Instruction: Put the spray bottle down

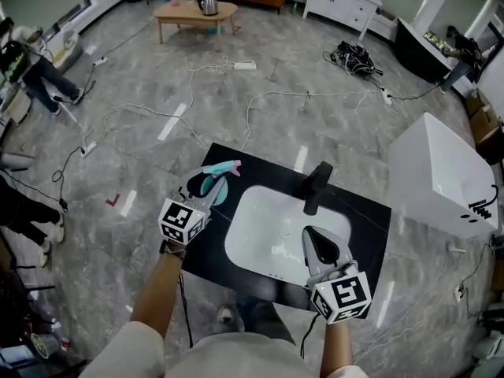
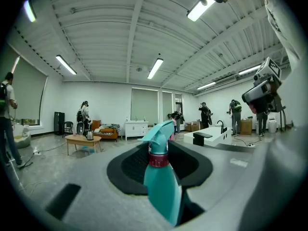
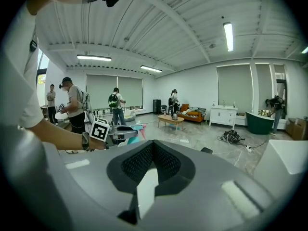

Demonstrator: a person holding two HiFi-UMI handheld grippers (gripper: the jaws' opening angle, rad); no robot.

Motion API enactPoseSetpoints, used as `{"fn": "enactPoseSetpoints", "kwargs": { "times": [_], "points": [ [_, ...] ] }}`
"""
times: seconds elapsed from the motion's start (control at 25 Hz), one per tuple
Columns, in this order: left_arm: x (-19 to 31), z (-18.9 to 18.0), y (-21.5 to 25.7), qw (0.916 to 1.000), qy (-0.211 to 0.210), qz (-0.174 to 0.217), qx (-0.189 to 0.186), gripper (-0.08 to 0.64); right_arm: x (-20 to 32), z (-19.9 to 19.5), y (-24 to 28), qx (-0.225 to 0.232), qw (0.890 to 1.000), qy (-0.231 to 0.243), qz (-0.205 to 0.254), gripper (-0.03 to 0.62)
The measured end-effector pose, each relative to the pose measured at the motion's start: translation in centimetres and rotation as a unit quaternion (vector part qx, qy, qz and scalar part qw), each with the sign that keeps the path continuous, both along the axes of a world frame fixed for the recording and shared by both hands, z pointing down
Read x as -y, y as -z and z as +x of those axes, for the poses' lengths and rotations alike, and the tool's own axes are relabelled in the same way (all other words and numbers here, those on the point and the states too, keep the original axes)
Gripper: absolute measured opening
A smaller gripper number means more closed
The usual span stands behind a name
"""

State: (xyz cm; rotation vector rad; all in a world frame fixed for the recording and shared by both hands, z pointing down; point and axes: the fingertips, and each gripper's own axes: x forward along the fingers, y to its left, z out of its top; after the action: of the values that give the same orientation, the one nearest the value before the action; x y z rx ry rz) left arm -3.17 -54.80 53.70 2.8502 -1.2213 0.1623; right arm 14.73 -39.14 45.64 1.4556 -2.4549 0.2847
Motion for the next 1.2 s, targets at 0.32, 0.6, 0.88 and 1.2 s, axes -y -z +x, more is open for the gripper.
{"fn": "enactPoseSetpoints", "kwargs": {
  "times": [0.32, 0.6, 0.88, 1.2],
  "points": [
    [3.6, 0.5, -3.9, 0.9998, 0.014, -0.014, -0.005, 0.133, 1.6, 0.7, -1.4, 0.0, 1.0, 0.002, -0.014, 0.006],
    [5.5, 0.1, -5.9, 0.9992, 0.026, -0.029, -0.008, 0.133, 2.3, 1.6, -2.1, -0.004, 1.0, -0.007, -0.024, 0.006],
    [5.8, -0.1, -7.0, 0.9988, 0.033, -0.032, -0.017, 0.135, 2.5, 1.9, -2.9, -0.01, 0.999, -0.006, -0.033, 0.006],
    [4.0, -0.6, -7.1, 0.999, 0.034, -0.026, -0.01, 0.137, 2.3, 1.8, -2.8, -0.009, 0.999, -0.006, -0.033, 0.006]
  ]
}}
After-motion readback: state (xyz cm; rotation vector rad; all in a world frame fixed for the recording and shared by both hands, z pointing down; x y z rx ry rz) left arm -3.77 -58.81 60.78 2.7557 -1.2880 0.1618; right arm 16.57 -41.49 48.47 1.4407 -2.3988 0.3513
